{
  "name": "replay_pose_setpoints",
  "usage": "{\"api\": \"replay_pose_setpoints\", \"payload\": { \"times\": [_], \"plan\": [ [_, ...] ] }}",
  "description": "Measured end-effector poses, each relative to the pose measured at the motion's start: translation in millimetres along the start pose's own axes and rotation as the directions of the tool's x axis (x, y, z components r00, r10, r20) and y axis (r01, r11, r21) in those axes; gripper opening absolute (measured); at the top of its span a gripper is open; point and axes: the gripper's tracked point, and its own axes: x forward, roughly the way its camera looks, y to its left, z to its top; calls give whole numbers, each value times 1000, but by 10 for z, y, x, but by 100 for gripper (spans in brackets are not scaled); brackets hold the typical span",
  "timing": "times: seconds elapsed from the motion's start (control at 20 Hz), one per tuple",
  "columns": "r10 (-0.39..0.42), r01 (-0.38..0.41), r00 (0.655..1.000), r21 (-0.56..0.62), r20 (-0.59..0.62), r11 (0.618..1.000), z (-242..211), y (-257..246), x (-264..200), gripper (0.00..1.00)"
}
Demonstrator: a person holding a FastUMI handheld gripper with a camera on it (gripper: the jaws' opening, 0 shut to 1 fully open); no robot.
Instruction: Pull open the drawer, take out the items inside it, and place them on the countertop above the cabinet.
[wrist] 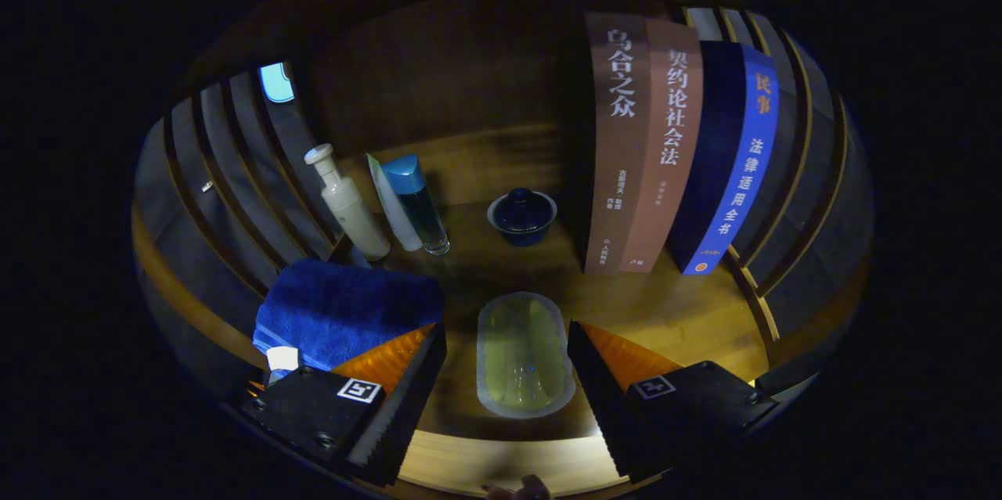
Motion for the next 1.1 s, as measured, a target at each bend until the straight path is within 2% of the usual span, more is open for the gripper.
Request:
{"api": "replay_pose_setpoints", "payload": {
  "times": [0.2,0.4,0.6,0.7,0.9,1.1],
  "plan": [
    [9,-7,999,-27,46,1000,-191,43,-356,100],
    [37,-29,988,-56,148,998,-306,105,-842,100],
    [102,-81,949,-82,297,993,-433,196,-1402,100],
    [117,-84,934,-111,336,990,-598,193,-1613,100],
    [128,-96,899,-96,420,991,-930,190,-1831,100],
    [125,-115,881,-50,456,992,-1385,111,-1952,100]
  ]
}}
